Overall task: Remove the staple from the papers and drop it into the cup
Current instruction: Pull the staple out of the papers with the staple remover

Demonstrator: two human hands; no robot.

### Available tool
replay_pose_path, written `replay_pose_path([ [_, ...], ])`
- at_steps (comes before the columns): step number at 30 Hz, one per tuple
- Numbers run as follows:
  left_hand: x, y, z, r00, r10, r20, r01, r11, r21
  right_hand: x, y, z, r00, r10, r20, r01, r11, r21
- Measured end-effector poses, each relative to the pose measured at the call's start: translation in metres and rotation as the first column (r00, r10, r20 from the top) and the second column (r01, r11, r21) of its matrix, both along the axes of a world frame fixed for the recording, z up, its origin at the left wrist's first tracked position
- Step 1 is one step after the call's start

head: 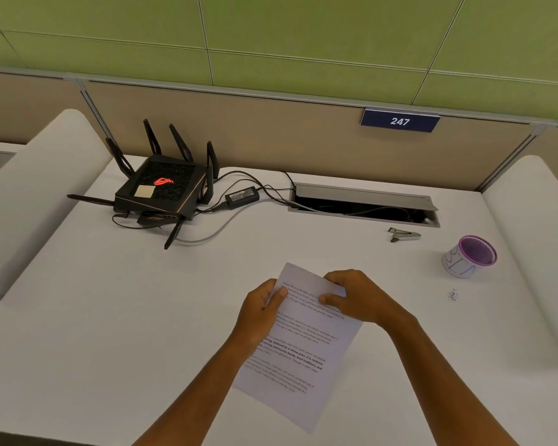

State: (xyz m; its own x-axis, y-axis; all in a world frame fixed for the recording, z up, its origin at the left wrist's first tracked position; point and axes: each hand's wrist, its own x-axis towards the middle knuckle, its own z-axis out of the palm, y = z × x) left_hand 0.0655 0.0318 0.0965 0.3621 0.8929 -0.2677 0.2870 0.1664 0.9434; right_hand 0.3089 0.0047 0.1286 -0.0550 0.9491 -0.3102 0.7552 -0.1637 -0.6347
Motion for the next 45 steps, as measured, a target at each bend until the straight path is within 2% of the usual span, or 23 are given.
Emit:
replay_pose_path([
  [3, 0.003, 0.006, -0.011, 0.998, 0.034, -0.053, -0.033, 0.999, 0.028, 0.012, 0.002, -0.009, 0.993, -0.095, -0.072, 0.096, 0.995, 0.018],
  [8, 0.003, 0.017, -0.026, 0.996, 0.054, -0.066, -0.051, 0.998, 0.045, 0.057, 0.011, -0.034, 0.914, -0.38, -0.142, 0.389, 0.92, 0.045],
  [12, 0.003, 0.027, -0.039, 0.991, 0.058, -0.124, -0.05, 0.997, 0.061, 0.115, 0.027, -0.067, 0.876, -0.481, 0.036, 0.47, 0.868, 0.161],
  [15, 0.002, 0.033, -0.049, 0.984, 0.07, -0.163, -0.06, 0.996, 0.067, 0.154, 0.046, -0.076, 0.809, -0.556, 0.189, 0.524, 0.829, 0.196],
  [20, 0.006, 0.04, -0.063, 0.977, 0.091, -0.191, -0.079, 0.994, 0.07, 0.204, 0.077, -0.09, 0.77, -0.512, 0.38, 0.469, 0.859, 0.206],
  [27, 0.009, 0.047, -0.072, 0.975, 0.112, -0.193, -0.105, 0.993, 0.047, 0.23, 0.103, -0.107, 0.778, -0.375, 0.504, 0.371, 0.922, 0.111],
  [30, 0.008, 0.05, -0.075, 0.973, 0.12, -0.198, -0.113, 0.993, 0.046, 0.236, 0.107, -0.113, 0.77, -0.361, 0.526, 0.375, 0.923, 0.085],
  [36, 0.004, 0.054, -0.081, 0.968, 0.141, -0.207, -0.138, 0.99, 0.032, 0.239, 0.106, -0.12, 0.756, -0.395, 0.522, 0.384, 0.913, 0.135],
  [38, 0.003, 0.053, -0.079, 0.969, 0.153, -0.194, -0.151, 0.988, 0.027, 0.233, 0.101, -0.12, 0.768, -0.417, 0.486, 0.392, 0.906, 0.158],
  [41, 0.002, 0.052, -0.078, 0.971, 0.159, -0.178, -0.157, 0.987, 0.026, 0.211, 0.091, -0.118, 0.812, -0.473, 0.341, 0.435, 0.881, 0.187],
  [45, -0.002, 0.05, -0.074, 0.968, 0.165, -0.187, -0.164, 0.986, 0.018, 0.156, 0.073, -0.104, 0.845, -0.532, -0.056, 0.535, 0.838, 0.104],
])
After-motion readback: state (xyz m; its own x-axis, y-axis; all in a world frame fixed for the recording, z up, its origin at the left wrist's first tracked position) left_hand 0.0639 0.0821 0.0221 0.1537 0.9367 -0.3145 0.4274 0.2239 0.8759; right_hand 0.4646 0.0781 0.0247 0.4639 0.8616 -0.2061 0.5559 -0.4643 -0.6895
